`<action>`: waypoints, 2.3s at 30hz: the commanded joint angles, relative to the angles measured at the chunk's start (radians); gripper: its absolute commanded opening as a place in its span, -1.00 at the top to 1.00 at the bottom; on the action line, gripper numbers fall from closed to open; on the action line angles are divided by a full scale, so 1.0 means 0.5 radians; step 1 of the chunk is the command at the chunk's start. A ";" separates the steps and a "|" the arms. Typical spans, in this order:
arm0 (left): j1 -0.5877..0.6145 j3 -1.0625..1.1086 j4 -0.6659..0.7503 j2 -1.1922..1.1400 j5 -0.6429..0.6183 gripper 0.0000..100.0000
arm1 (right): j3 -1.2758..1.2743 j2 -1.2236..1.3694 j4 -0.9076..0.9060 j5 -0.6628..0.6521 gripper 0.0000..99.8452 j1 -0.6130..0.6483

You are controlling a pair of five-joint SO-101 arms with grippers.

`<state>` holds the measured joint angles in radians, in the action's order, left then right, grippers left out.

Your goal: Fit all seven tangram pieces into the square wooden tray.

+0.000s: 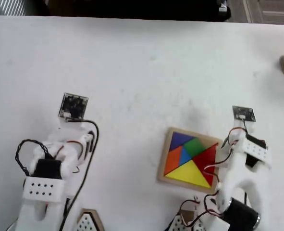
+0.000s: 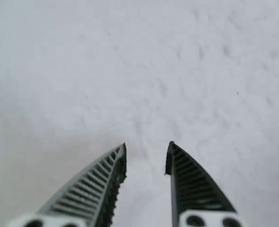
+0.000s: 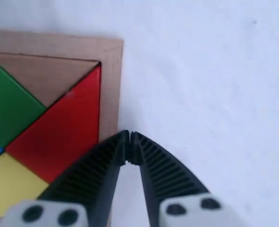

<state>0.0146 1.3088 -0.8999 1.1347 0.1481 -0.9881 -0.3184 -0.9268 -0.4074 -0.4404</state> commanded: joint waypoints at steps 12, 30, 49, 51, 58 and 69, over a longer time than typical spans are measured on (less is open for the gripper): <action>0.026 -0.018 0.101 0.048 -0.021 0.70 | 0.104 0.011 -0.112 0.157 0.96 0.493; 0.348 -0.046 0.132 0.063 -0.018 0.70 | -0.095 -0.769 -0.345 0.037 0.96 0.370; 0.493 0.439 -0.288 0.882 0.215 0.70 | -1.292 -3.000 -0.560 -0.064 0.96 0.735; 0.489 0.574 -0.344 1.109 0.209 0.70 | -1.264 -2.944 -0.658 -0.074 0.96 0.741; 0.493 0.709 -0.460 1.349 0.212 0.70 | -1.402 -2.905 -0.655 -0.074 0.96 0.471; 0.499 0.770 -0.752 1.346 0.209 0.69 | -1.405 -2.905 -0.646 -0.074 0.96 -0.063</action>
<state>0.2585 1.6955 -1.2513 1.8067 0.2493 -1.6817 -1.7729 -1.2720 -0.4319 -0.4542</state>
